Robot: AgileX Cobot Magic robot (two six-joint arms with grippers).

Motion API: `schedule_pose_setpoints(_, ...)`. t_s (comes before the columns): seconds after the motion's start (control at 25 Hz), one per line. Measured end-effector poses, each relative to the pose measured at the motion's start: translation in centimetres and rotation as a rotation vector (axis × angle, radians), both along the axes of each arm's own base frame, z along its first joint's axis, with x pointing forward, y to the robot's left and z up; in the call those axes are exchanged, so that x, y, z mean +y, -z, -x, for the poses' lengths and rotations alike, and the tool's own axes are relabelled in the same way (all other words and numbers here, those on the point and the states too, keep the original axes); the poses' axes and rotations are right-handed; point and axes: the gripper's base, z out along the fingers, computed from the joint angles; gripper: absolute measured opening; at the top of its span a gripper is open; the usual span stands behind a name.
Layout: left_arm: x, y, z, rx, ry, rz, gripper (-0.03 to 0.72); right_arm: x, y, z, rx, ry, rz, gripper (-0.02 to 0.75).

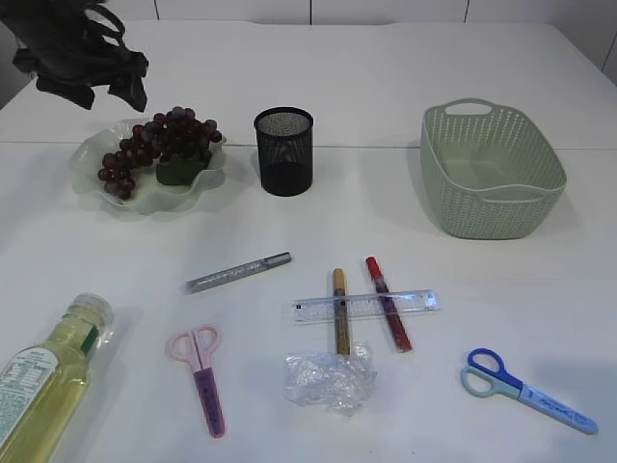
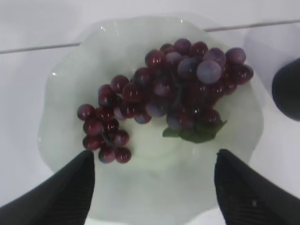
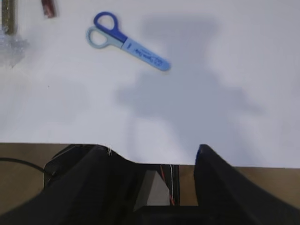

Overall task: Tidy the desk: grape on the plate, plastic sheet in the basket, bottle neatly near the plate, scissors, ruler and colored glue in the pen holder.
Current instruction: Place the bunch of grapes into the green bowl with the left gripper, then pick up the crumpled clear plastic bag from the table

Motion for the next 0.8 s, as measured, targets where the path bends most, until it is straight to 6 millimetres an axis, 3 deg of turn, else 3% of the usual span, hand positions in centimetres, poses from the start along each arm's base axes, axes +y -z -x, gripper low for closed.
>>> schedule_pose_setpoints(0.28,0.5,-4.0,3.9,0.179,0.015,-0.026,0.583,2.6,1.1,-1.4,0.153,-0.156,-0.103,0.47)
schedule_pose_setpoints(0.44,0.7,-7.2,5.8,0.159,0.018,-0.025,0.583,4.2,1.9,-2.7,0.204,-0.247,-0.173,0.47)
schedule_pose_setpoints(0.8,1.3,-14.5,10.0,-0.002,0.017,-0.007,0.582,8.4,1.9,-9.2,0.183,-0.348,-0.303,0.485)
